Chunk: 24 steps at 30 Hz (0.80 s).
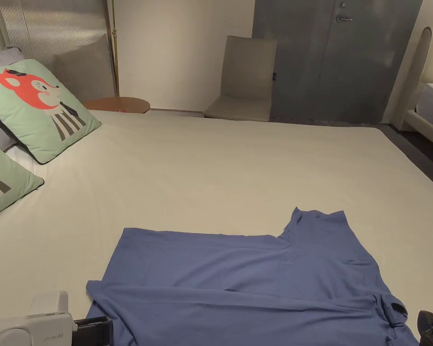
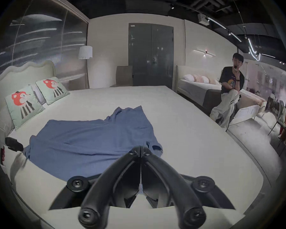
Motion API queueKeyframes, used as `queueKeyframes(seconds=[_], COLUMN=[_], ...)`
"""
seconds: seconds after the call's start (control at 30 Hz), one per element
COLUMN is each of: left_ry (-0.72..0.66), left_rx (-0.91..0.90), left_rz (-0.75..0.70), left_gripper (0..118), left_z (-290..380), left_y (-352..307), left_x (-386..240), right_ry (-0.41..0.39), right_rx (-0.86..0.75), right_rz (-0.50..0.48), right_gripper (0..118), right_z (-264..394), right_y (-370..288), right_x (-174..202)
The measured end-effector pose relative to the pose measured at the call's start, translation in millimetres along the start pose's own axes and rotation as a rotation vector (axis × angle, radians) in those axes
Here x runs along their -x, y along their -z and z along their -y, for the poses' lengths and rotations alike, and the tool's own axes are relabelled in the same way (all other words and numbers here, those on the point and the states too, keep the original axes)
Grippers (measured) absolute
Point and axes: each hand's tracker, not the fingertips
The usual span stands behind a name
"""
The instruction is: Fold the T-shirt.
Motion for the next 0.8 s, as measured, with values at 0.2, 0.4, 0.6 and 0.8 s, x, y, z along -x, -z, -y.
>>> queueKeyframes(seconds=[0.2, 0.4, 0.6, 0.8], left_ry=[0.003, -0.032, 0.002, -0.006], left_rx=[0.045, 0.02, 0.003, 0.012], left_rz=[-0.018, 0.001, 0.001, 0.0], left_gripper=[24, 11, 9, 8], left_z=[0.6, 5.1, 5.9, 2.4], left_y=[14.8, 1.5, -7.7, -14.4], left_x=[3.2, 6.2, -0.7, 1.0], right_ry=[-0.001, 0.012, 0.06, 0.04], right_rx=[0.05, 0.233, 0.439, 0.394], right_rz=[0.029, 0.088, 0.052, -0.038], right_gripper=[5, 117, 91, 5], right_z=[10.2, 25.9, 38.1, 27.8], right_y=[6.1, 38.5, 80.1, 68.2], right_x=[-7.8, -29.4, -47.2, -43.6])
